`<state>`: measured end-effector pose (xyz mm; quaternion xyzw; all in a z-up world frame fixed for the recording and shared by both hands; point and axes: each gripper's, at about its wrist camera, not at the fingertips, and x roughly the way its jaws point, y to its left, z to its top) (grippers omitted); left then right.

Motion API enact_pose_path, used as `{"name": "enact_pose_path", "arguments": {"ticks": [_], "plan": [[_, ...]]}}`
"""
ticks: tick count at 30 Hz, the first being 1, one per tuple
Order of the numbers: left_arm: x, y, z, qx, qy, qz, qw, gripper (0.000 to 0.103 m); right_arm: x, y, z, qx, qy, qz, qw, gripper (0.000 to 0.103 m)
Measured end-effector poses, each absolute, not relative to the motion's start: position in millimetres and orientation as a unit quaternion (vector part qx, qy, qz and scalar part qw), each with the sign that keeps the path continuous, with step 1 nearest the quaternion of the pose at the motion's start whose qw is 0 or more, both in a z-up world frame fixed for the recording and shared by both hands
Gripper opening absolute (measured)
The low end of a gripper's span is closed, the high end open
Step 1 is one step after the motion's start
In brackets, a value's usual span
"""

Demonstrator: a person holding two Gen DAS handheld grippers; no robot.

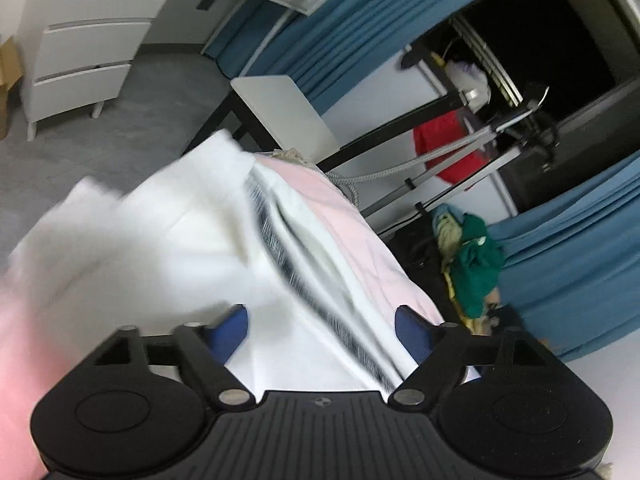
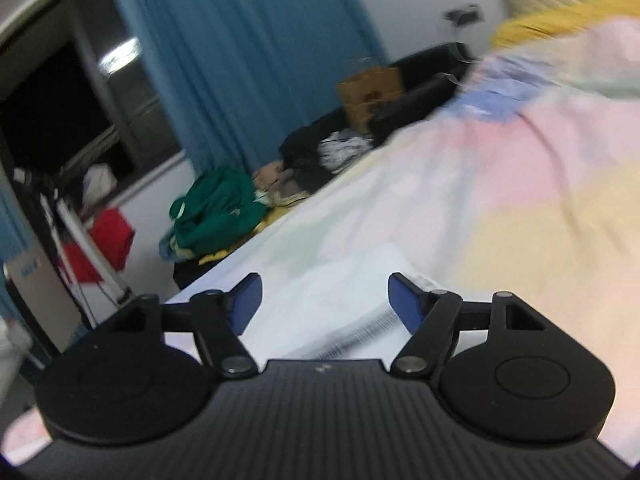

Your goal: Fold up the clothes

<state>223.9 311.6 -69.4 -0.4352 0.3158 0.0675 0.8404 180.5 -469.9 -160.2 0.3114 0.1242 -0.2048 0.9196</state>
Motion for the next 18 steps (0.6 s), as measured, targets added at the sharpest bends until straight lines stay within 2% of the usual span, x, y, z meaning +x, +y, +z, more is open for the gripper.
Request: {"name": "enact_pose_path", "arguments": {"ticks": [8,12,13,15,18], "plan": [[147,289,-124,-0.567,0.36,0.096,0.735,0.082,116,-490,-208,0.512,0.175,-0.195,0.818,0.074],[153,300,-152,-0.601,0.34,0.099,0.717,0.082,127,-495,-231,0.522,0.185,-0.155,0.818,0.072],[157,302,-158,-0.605,0.33,0.101,0.718,0.081,133,-496,-235,0.515,0.186,-0.152,0.823,0.064],[165,305,-171,-0.609,0.307,0.111,0.722,0.073,141,-501,-238,0.504,0.176,-0.154,0.832,0.054],[180,303,-182,-0.6,0.276,0.13,0.739,0.062,156,-511,-243,0.498,0.164,-0.158,0.837,0.051]]}}
